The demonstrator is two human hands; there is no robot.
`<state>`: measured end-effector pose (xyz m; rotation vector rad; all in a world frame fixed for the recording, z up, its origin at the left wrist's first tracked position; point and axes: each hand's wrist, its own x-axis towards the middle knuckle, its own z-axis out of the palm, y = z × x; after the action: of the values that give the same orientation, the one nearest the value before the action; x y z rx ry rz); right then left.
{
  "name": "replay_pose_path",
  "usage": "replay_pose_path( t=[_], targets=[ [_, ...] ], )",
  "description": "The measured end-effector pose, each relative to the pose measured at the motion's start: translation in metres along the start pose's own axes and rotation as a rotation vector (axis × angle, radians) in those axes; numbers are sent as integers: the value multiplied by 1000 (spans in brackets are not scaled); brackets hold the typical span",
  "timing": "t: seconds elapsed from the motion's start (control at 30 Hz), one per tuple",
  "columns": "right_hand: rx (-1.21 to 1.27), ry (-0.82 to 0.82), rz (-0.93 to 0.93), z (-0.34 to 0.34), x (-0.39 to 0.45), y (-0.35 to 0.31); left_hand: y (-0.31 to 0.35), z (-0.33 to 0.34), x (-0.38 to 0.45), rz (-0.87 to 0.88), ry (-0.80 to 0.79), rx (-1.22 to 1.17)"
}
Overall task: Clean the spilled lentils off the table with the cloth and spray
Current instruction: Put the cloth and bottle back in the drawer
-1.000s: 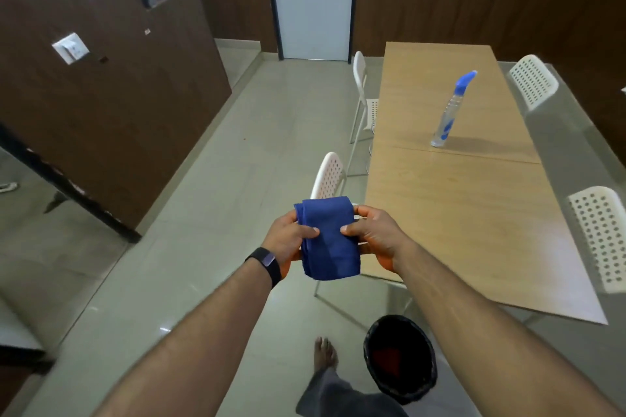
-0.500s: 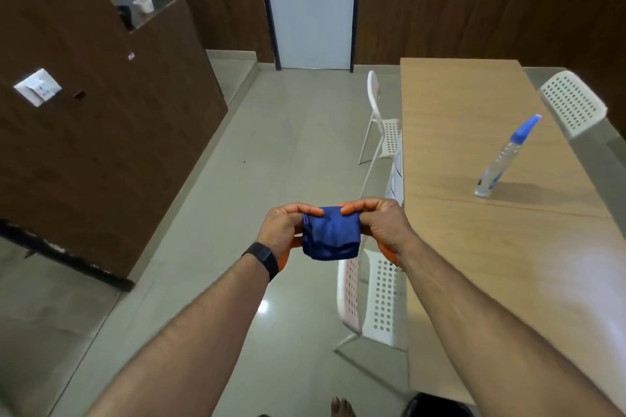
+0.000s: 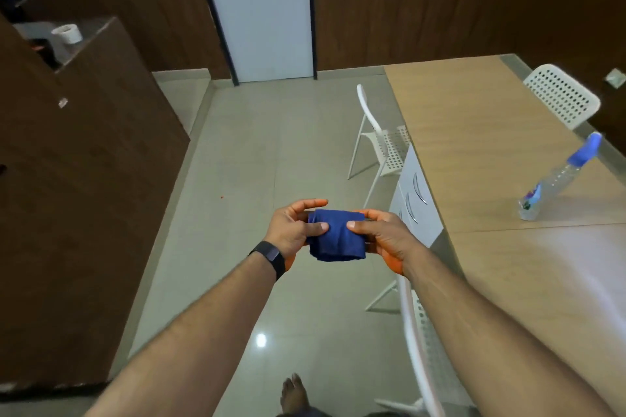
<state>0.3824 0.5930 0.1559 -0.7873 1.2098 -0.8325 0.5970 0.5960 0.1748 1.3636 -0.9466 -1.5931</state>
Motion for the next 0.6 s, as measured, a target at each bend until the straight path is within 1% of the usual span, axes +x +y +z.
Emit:
replay_pose_path(
  t=[0.1,0.13,0.27,0.33,0.5,0.6],
  targets=[
    [-18,49,-15,20,21,-12,21,-23,40,-41,-45,32],
    [-4,92,-26,23,30,-15,27,-27,58,-50,-76,57],
    [92,253,-94,23,59,-27,46,-15,113,-105,-179,150],
    [142,321,-94,12,76,-34,52,0,147,-113,-235,204],
    [204,398,-7,-29,118,-40,56,42,232,-110,-344,306],
    [246,466,4,-58,150,-45,54,71,283,-114,-428,389]
  ],
)
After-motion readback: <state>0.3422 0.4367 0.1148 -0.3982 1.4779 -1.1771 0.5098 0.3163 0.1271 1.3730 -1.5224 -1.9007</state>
